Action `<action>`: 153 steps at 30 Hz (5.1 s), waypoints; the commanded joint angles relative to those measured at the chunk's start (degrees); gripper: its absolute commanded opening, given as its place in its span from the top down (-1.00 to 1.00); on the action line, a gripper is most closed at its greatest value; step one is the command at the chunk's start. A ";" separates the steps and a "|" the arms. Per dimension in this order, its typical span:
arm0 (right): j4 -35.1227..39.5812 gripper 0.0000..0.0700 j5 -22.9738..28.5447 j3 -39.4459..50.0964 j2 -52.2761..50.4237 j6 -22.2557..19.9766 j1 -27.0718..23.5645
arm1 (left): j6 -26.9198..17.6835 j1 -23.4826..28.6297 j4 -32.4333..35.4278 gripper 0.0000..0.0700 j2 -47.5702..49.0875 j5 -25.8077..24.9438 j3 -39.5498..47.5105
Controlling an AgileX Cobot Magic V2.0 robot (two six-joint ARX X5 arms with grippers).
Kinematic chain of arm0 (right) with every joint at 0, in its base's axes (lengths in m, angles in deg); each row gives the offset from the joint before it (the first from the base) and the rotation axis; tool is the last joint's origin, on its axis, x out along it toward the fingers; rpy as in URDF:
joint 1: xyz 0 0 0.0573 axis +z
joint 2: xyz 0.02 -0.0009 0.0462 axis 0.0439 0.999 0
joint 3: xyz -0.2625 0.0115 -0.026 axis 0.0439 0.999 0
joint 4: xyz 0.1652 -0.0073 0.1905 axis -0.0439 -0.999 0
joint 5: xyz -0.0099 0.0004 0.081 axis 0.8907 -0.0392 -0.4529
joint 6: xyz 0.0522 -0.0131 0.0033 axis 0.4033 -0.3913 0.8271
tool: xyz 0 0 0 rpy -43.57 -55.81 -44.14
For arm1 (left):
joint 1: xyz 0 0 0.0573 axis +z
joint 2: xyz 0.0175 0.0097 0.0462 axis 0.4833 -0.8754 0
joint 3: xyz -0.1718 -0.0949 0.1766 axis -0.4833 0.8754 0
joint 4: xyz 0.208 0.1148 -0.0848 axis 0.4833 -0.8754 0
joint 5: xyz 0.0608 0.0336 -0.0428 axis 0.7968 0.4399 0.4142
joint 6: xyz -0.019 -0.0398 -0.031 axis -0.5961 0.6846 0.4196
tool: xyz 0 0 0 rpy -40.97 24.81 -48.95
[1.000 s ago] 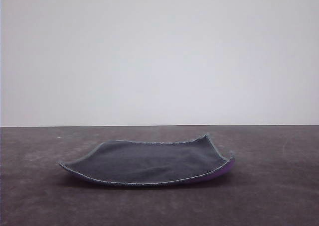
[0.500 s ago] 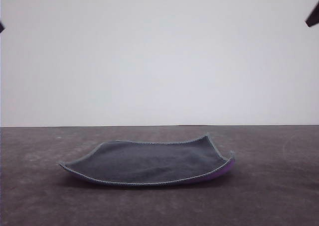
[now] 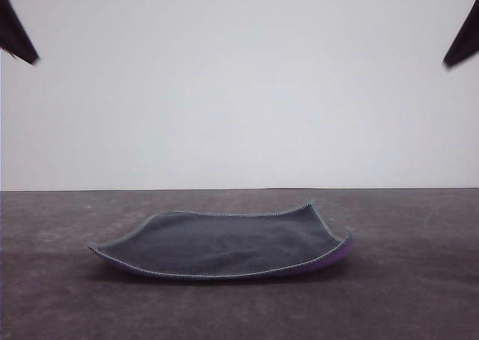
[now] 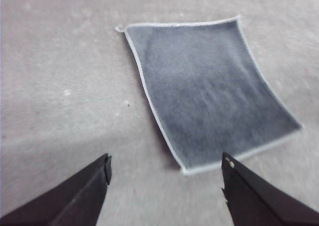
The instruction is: Fold clothes
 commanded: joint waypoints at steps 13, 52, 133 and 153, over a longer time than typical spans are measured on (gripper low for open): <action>22.97 -0.15 -12.97 -0.77 25.88 10.55 -1.74 | 7.42 2.89 18.78 -0.24 -21.48 -10.97 -1.41; 36.11 -0.15 -22.62 -23.52 69.85 8.97 -7.80 | 10.47 5.61 27.24 -0.24 -72.39 -21.98 -31.63; 34.87 1.00 -19.18 -10.20 51.09 -2.83 0.64 | 0.87 0.11 22.23 0.97 -50.25 -11.58 -16.23; 26.94 0.27 -17.37 -3.46 41.75 -2.88 4.52 | 1.73 -1.76 15.89 0.25 -43.22 -11.58 -8.63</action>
